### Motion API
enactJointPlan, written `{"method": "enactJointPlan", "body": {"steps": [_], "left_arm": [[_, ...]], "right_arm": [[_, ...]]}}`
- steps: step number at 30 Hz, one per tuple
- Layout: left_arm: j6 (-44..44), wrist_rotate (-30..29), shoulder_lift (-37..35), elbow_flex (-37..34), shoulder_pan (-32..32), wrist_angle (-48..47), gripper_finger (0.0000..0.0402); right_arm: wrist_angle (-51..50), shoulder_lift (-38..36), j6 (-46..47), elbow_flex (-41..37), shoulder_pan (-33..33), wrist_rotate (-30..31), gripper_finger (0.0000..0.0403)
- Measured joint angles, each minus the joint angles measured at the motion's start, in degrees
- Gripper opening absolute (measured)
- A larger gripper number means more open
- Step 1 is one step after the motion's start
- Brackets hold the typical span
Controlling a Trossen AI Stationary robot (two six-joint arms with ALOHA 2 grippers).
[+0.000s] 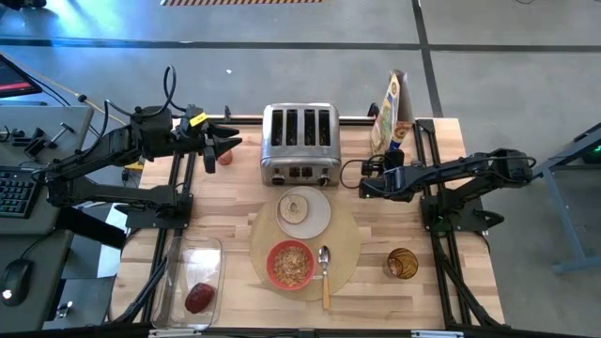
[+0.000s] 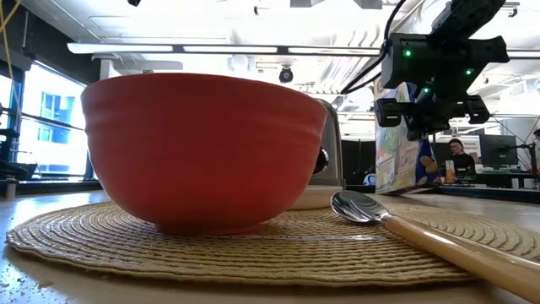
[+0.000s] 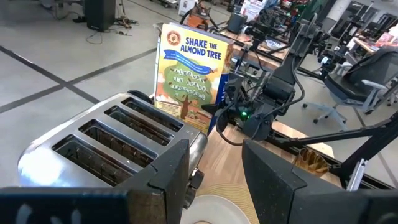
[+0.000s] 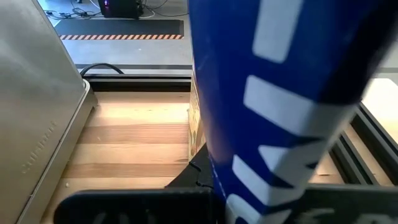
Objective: Arrange a breakfast setting
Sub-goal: Pour the cereal into the bowl
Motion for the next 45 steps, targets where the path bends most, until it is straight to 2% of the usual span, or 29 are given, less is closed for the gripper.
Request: {"method": "enactJointPlan", "body": {"steps": [34, 45], "left_arm": [[0.0, 0.1, 0.0, 0.0, 0.0, 0.0, 0.0138], [0.0, 0.1, 0.0, 0.0, 0.0, 0.0, 0.0138]], "right_arm": [[0.2, 0.0, 3.6, 0.0, 0.0, -9.3, 0.0], [-3.5, 0.0, 7.9, 0.0, 0.0, -10.9, 0.0006]]}}
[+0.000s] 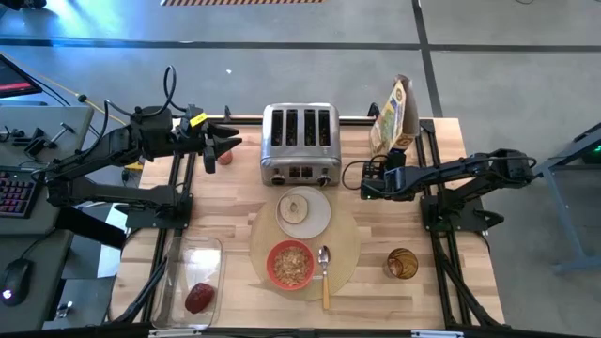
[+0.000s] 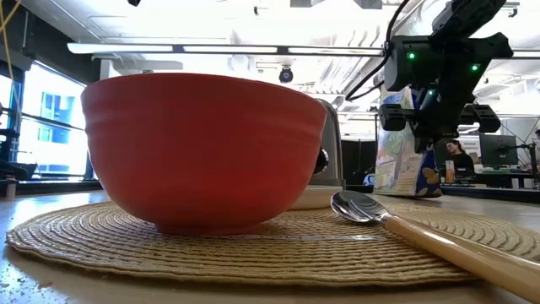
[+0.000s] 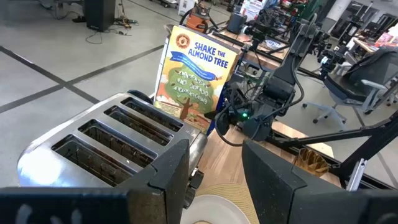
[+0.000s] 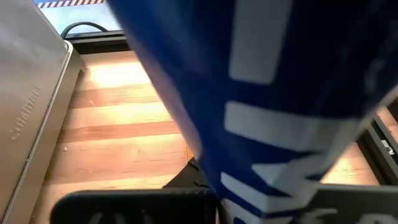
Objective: Arrange a breakfast setting
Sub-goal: Pour the cereal into the bowl
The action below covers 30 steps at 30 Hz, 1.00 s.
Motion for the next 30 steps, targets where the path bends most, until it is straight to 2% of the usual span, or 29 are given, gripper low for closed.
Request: {"method": "enactJointPlan", "body": {"steps": [12, 17, 25, 30], "left_arm": [[0.0, 0.0, 0.0, 0.0, 0.0, 0.0, 0.0138], [0.0, 0.0, 0.0, 0.0, 0.0, 0.0, 0.0138], [0.0, 0.0, 0.0, 0.0, 0.0, 0.0, 0.0138], [0.0, 0.0, 0.0, 0.0, 0.0, 0.0, 0.0138]], "right_arm": [[-0.1, 0.1, 0.0, 0.0, 0.1, -2.1, 0.0103], [-0.2, 0.1, -0.1, 0.9, 1.3, -2.2, 0.0125], [-2.3, 0.1, 0.0, 3.4, 3.7, -5.7, 0.0156], [-5.4, -0.1, 0.0, 5.6, 6.2, -5.2, 0.0172]]}}
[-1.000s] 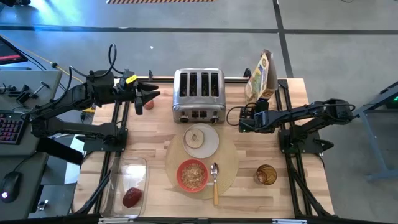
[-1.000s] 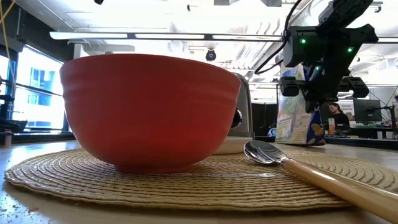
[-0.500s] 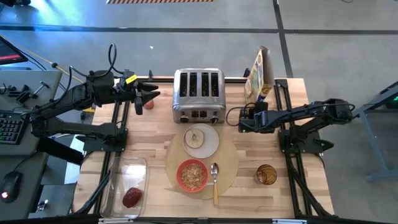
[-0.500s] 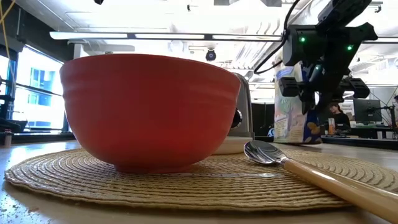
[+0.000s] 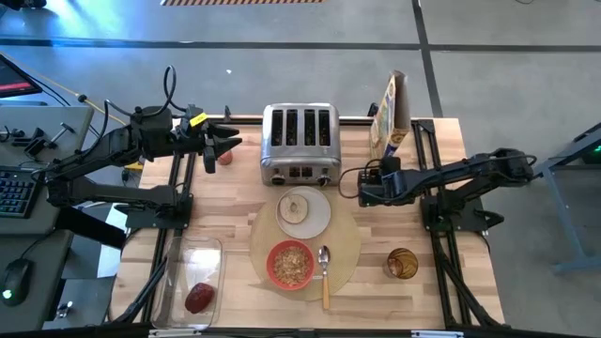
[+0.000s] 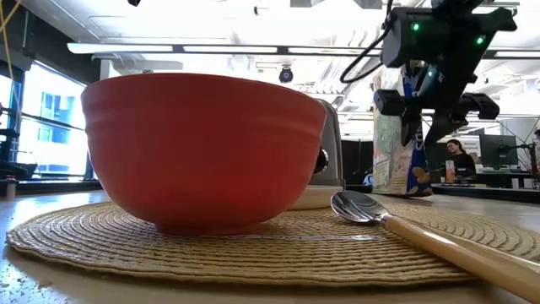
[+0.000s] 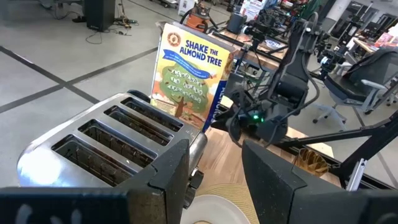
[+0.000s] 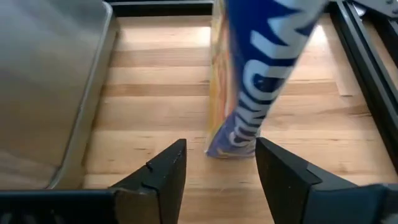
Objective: Arrange a breakfast setting
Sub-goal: Pour the cereal into the bowl, then put the apple on the plate
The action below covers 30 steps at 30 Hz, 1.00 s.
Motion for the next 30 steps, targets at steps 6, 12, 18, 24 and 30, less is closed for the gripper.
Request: {"method": "enactJointPlan", "body": {"steps": [6, 12, 18, 24, 30], "left_arm": [[0.0, 0.0, 0.0, 0.0, 0.0, 0.0, 0.0138], [0.0, 0.0, 0.0, 0.0, 0.0, 0.0, 0.0138], [0.0, 0.0, 0.0, 0.0, 0.0, 0.0, 0.0138], [0.0, 0.0, 0.0, 0.0, 0.0, 0.0, 0.0138], [0.0, 0.0, 0.0, 0.0, 0.0, 0.0, 0.0138]], "right_arm": [[-2.8, 0.0, 0.0, 3.0, 3.3, 0.5, 0.0177], [-3.0, 0.0, 0.0, 5.4, 6.6, 0.5, 0.0177], [-2.9, 0.0, -4.9, 10.0, 10.2, 0.4, 0.0177], [-1.3, 0.0, -14.9, 14.8, 12.3, 0.2, 0.0177], [6.2, 0.0, -28.0, 17.6, 14.0, -1.2, 0.0177]]}}
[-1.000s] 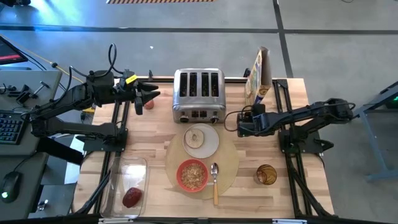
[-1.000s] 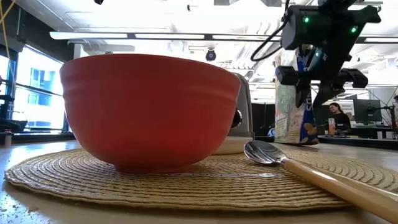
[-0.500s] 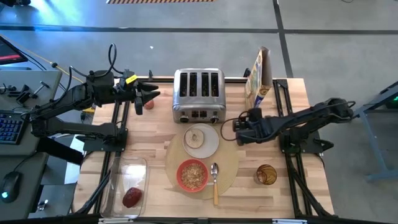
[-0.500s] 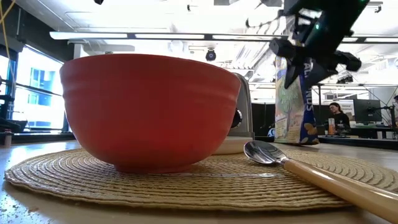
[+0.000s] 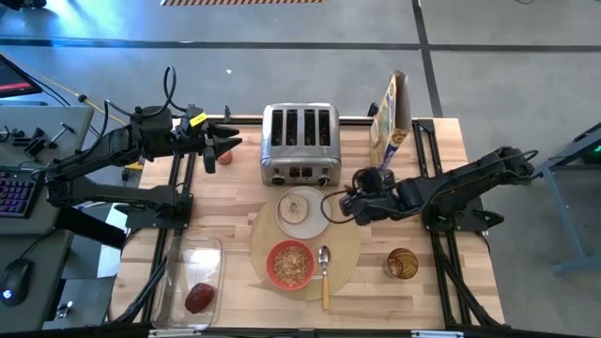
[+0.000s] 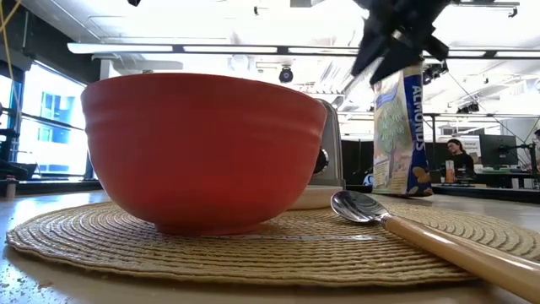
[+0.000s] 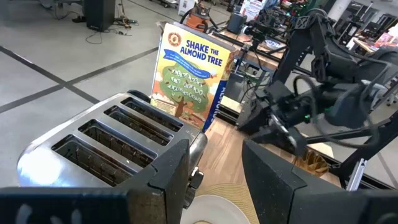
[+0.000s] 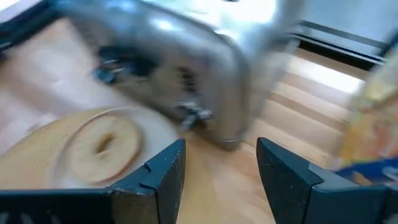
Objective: Arrange a breakfast setting
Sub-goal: Put the apple on the plate
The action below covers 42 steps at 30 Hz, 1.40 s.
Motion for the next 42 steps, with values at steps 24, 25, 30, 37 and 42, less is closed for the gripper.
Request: {"method": "enactJointPlan", "body": {"steps": [24, 25, 30, 37, 42], "left_arm": [[0.0, 0.0, 0.0, 0.0, 0.0, 0.2, 0.0138], [0.0, 0.0, 0.0, 0.0, 0.0, 0.5, 0.0138], [-0.5, 0.0, 0.5, 0.0, 0.0, 0.8, 0.0138], [-4.8, 6.6, 0.7, 0.0, -0.1, -3.4, 0.0138], [-10.7, 8.3, 0.6, 0.0, -0.2, -14.4, 0.0138]], "right_arm": [[20.1, 0.0, -28.0, 0.4, 0.5, -17.4, 0.0177], [20.1, 0.0, -28.0, 0.4, 0.5, -17.4, 0.0177], [19.5, 0.0, -31.0, 0.4, 0.5, -17.4, 0.0177], [21.2, 0.0, -40.3, 0.4, 0.3, -19.7, 0.0177], [21.2, 0.0, -41.7, 0.4, -1.3, -19.8, 0.0177]]}}
